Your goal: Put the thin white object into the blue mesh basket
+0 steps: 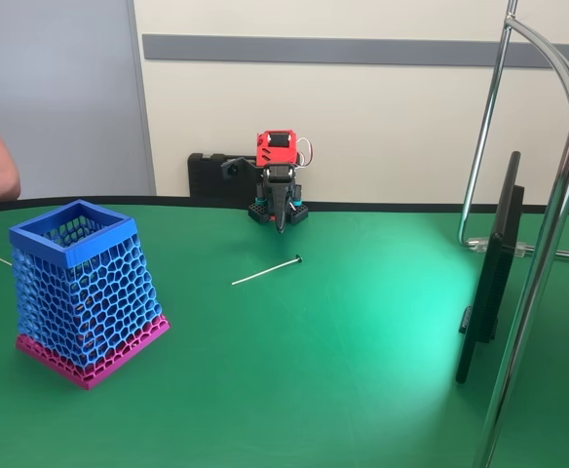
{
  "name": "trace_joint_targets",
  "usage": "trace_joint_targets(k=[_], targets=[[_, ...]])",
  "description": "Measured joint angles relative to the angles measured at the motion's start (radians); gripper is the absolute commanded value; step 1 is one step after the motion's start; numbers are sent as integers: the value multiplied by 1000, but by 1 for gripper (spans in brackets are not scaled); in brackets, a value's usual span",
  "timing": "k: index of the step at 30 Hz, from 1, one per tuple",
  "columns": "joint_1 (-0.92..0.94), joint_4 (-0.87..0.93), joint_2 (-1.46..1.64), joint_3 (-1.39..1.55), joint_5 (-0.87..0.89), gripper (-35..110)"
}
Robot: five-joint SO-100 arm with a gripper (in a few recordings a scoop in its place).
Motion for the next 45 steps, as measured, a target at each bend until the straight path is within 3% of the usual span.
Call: trace_joint_targets(k=[45], targets=[[0,-2,-40,-8,-5,1]])
